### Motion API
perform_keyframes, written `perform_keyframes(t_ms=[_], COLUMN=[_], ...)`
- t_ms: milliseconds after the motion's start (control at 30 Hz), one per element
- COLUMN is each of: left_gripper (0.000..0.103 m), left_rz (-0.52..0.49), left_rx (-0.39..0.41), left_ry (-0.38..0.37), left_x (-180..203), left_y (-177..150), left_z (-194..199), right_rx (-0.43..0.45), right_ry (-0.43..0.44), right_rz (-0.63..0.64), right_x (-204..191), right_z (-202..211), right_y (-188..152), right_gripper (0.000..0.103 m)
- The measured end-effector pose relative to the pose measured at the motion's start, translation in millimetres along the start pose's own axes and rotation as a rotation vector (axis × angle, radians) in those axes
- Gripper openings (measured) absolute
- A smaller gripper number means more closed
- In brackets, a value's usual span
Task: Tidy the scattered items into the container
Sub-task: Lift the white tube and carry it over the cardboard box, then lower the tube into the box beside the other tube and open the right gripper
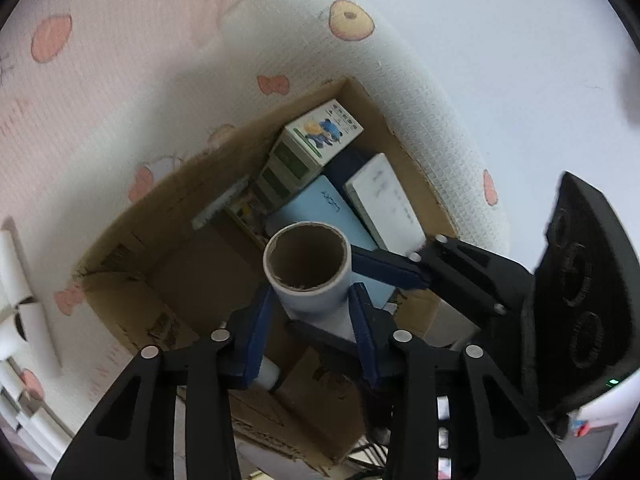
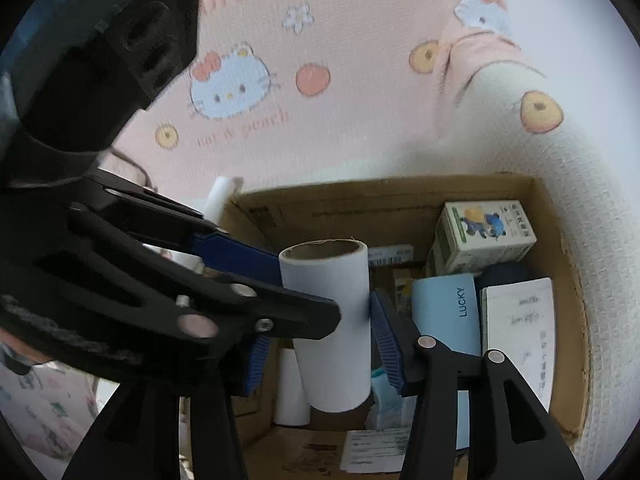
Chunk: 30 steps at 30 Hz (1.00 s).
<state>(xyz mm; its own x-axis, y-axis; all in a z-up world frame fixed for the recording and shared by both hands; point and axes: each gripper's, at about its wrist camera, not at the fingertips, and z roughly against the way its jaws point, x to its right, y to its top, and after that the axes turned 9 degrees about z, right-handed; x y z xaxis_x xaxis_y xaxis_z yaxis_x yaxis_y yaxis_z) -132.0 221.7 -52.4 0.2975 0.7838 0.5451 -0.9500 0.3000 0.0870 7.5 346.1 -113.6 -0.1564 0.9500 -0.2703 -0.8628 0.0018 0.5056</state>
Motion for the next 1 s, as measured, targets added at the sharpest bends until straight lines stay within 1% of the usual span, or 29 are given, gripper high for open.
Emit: perform_keyframes(t_ms=[100, 200, 333, 400, 500, 600, 667, 767, 833, 933, 967, 1000], left_gripper=[0.04, 0.04, 0.04, 0.04, 0.04, 0.04, 0.04, 0.04, 0.04, 0.04, 0.034, 0.023], left_rz=[-0.005, 0.016, 0.057, 0.08, 0.081, 0.05, 0.007, -0.043, -0.06, -0.076, -0.08, -0.084], left_rx=[-0.014, -0.038, -0.059, -0.083, -0.112, -0.085, -0.053, -0.017, 0.003, 0.022, 0.028, 0.035], left_ry=[0.01, 0.003, 0.012, 0.019, 0.036, 0.083, 0.124, 0.17, 0.194, 0.209, 0.212, 0.218], left_x=[-0.1, -4.2, -11.0, -15.3, -19.1, -16.6, -12.0, -7.7, -7.8, -10.7, -12.9, -15.0], left_y=[0.1, 2.8, 3.2, 4.3, 5.8, 3.5, 2.1, 0.9, 0.4, -0.8, -1.5, -2.2], left_z=[-5.7, -13.4, -27.4, -35.7, -44.5, -44.5, -42.2, -37.8, -34.8, -30.2, -27.5, -25.0], right_rx=[-0.009, -0.024, -0.082, -0.113, -0.171, -0.215, -0.237, -0.268, -0.29, -0.354, -0.378, -0.399], right_ry=[0.001, -0.008, 0.064, 0.093, 0.137, 0.185, 0.212, 0.197, 0.257, 0.275, 0.268, 0.257], right_rz=[-0.006, -0.006, -0.102, -0.135, -0.197, -0.251, -0.281, -0.279, -0.319, -0.343, -0.346, -0.339], right_x=[4.2, 6.5, 14.6, 19.5, 26.3, 33.4, 37.8, 38.0, 38.5, 40.2, 39.9, 38.7], right_z=[-6.8, -12.2, -22.6, -30.2, -42.8, -53.5, -59.5, -65.7, -73.5, -87.5, -92.8, -98.0], right_y=[-3.6, -6.2, -13.6, -16.3, -19.5, -20.1, -19.2, -16.7, -16.1, -19.2, -20.4, -21.2], right_gripper=[0.043, 0.041, 0.041, 0.041, 0.041, 0.041, 0.04, 0.041, 0.04, 0.041, 0.04, 0.04])
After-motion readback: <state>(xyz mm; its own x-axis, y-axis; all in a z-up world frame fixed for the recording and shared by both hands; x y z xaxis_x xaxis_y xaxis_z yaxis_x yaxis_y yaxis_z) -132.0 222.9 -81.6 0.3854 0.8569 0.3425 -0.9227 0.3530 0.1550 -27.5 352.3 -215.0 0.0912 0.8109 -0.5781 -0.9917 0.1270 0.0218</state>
